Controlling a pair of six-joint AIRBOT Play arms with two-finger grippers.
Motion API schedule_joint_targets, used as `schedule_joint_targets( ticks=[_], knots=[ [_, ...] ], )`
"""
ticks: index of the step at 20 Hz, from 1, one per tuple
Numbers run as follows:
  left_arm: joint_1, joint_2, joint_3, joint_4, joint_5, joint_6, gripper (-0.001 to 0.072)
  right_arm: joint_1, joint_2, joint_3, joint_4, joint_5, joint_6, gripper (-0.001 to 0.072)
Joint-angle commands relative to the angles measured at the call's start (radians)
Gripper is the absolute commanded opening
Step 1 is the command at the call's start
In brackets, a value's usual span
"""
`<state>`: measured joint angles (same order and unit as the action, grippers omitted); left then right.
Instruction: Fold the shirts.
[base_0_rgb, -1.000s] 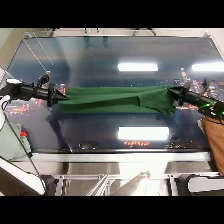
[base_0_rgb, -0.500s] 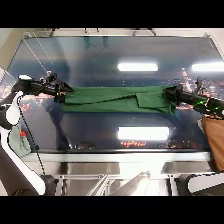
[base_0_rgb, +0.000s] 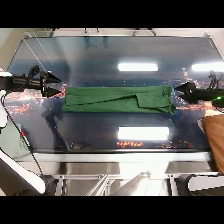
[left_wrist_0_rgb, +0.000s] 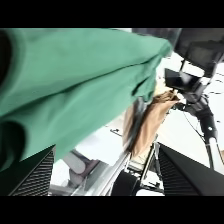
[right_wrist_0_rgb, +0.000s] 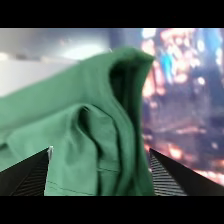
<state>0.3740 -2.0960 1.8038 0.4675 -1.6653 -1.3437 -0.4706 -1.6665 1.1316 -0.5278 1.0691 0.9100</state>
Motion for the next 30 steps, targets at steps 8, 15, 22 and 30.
schedule_joint_targets(
  ticks=[8,15,22,30],
  knots=[
    [-0.144,0.039,0.001,-0.024,-0.015,0.021,-0.0003,0.186,-0.126,0.043,-0.063,0.018,0.056,0.0651],
    [-0.437,0.038,0.001,0.087,0.143,0.037,-0.0004,0.189,-0.087,0.163,-0.029,0.288,0.056,0.0029],
    [-0.764,0.038,0.001,0.491,0.393,-0.080,-0.0003,0.075,0.051,0.164,-0.029,0.466,0.063,0.0029],
    [-0.927,-0.097,0.189,0.491,0.393,-0.166,-0.0001,0.050,0.119,0.165,-0.025,0.585,0.063,0.0029]
  ],
)
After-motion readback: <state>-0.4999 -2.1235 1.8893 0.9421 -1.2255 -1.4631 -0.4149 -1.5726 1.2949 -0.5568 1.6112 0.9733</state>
